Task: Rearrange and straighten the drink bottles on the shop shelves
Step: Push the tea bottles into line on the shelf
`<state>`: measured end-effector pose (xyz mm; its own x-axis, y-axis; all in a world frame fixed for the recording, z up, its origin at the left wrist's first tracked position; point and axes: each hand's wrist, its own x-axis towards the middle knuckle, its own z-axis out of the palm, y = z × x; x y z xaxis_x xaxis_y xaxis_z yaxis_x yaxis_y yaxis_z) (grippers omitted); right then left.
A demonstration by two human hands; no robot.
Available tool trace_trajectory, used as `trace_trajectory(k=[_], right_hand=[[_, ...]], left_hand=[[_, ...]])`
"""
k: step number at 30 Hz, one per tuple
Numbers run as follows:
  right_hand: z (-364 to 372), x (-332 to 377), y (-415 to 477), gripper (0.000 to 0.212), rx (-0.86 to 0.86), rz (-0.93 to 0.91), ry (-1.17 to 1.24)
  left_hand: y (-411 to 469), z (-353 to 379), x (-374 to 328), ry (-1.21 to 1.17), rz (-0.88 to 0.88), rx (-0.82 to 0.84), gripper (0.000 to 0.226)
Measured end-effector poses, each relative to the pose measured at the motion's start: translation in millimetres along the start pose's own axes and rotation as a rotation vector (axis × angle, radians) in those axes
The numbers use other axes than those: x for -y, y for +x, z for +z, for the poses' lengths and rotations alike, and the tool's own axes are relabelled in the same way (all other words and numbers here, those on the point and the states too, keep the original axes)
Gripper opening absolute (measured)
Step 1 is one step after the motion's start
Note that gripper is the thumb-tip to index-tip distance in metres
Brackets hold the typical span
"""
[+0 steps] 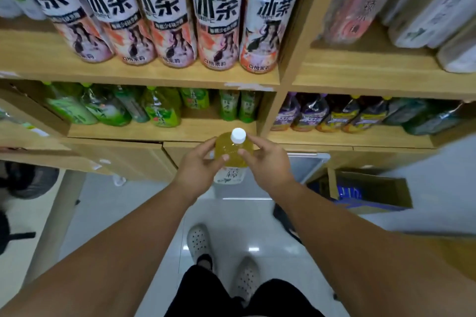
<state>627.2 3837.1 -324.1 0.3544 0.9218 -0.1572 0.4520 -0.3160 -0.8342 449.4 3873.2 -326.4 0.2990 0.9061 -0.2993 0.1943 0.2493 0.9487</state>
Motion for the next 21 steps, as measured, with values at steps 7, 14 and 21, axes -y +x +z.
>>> trace_trajectory(k=[7,14,21], right_hand=[[-75,9,-37,0.044,-0.072,0.006,0.026],[-186,54,-55,0.046,-0.177,-0.032,-0.017],[-268,83,-53,0.047,-0.361,-0.023,-0.009]], left_hand=[[-35,55,-42,0.049,0.066,0.058,0.053],[-43,118,-113,0.095,0.170,0.040,0.060],[-22,167,-183,0.227,0.331,0.114,0.054]])
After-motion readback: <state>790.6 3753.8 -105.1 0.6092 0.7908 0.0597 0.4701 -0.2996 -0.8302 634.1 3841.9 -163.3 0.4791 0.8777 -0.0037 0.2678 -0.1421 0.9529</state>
